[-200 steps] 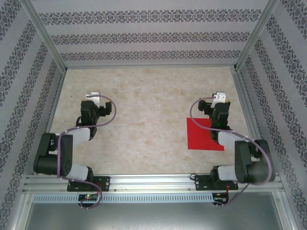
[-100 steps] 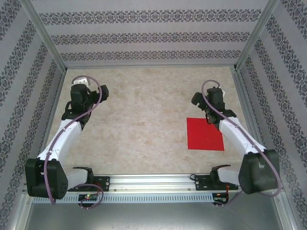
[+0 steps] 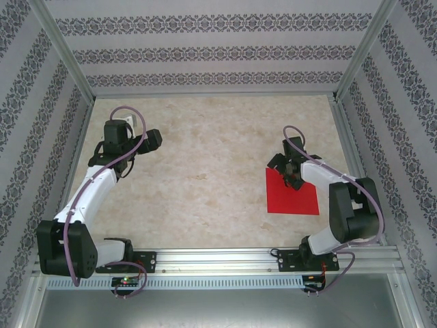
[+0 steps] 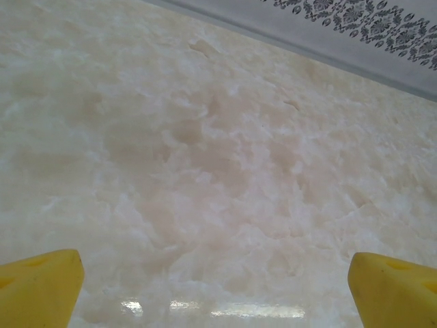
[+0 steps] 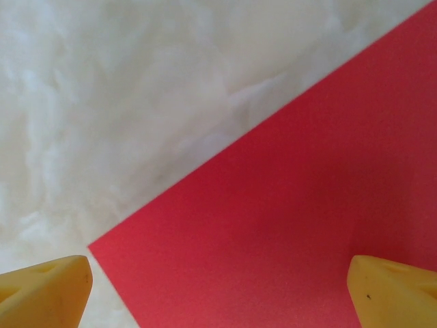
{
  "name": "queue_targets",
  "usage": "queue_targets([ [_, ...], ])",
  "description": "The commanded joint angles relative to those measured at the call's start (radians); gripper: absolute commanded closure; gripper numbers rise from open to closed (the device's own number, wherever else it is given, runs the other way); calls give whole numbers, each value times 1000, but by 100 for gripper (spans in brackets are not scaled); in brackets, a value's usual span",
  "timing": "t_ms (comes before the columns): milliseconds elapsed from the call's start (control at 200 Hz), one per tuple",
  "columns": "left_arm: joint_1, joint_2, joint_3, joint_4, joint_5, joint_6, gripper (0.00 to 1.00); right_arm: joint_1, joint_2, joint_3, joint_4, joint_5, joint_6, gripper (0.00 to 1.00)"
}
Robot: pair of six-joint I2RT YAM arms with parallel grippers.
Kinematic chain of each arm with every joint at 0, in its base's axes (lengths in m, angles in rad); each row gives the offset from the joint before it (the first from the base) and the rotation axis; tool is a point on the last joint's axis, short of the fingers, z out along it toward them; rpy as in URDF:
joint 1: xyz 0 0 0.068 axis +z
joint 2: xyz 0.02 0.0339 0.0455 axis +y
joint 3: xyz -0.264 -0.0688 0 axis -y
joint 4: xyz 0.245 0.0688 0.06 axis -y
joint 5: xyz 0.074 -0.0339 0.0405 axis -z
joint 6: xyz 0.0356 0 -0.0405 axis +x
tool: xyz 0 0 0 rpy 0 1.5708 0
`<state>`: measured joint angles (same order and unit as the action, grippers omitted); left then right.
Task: Fold a paper plane with a square sheet of paper (pick it up from the middle)
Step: Move the square sheet of paper to the center of the table.
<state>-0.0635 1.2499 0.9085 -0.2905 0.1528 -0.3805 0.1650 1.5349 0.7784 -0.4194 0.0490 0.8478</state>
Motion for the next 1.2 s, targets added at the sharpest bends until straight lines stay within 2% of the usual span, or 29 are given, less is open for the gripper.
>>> queue_targets([
  [0, 11, 19, 20, -29, 22, -24, 0, 29, 35, 23, -13, -18, 41, 4],
  [315, 11, 46, 25, -38, 29, -25, 0, 181, 235, 181, 27, -137, 120, 4],
  [510, 11, 45, 14, -41, 49, -35, 0, 297, 466, 486, -1, -178, 119, 5],
  [679, 12, 42, 6, -52, 56, -38, 0, 330, 644, 811, -133, -91, 67, 10],
  [754, 11, 45, 6, -52, 62, -39, 0, 333, 641, 885, -181, -67, 16, 11],
  [874, 11, 44, 6, -53, 80, -43, 0, 343, 560, 907, -244, -17, -116, 10],
  [1004, 11, 48, 3, -45, 98, -50, 0, 352, 505, 891, -355, 59, -250, 2],
  [1194, 11, 52, 7, -47, 103, -51, 0, 365, 565, 959, -513, 117, -401, 2],
])
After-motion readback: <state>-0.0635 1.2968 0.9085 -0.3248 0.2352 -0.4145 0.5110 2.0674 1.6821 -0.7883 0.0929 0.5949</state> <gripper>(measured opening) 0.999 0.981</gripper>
